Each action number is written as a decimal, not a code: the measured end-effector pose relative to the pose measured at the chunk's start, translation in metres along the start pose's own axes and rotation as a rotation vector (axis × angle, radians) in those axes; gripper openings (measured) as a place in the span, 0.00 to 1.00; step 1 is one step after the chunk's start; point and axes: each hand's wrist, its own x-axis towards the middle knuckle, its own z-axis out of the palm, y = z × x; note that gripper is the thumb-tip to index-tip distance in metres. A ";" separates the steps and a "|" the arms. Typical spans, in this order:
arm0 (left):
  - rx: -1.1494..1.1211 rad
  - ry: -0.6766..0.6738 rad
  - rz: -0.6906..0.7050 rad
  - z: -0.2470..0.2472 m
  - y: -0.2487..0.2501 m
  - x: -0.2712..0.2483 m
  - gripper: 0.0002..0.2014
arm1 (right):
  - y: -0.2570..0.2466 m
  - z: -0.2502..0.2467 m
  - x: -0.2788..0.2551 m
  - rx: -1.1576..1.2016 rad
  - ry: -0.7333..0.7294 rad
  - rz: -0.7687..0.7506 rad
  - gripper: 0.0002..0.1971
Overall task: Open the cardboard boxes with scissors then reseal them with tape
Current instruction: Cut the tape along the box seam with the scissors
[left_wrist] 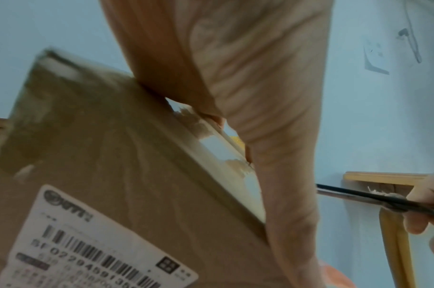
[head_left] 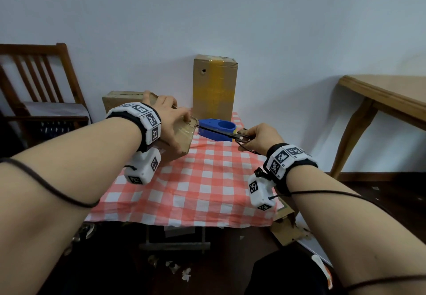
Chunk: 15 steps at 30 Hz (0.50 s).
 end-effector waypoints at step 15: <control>-0.036 -0.032 0.016 -0.004 0.000 -0.004 0.38 | -0.025 -0.013 0.001 -0.215 0.087 -0.017 0.10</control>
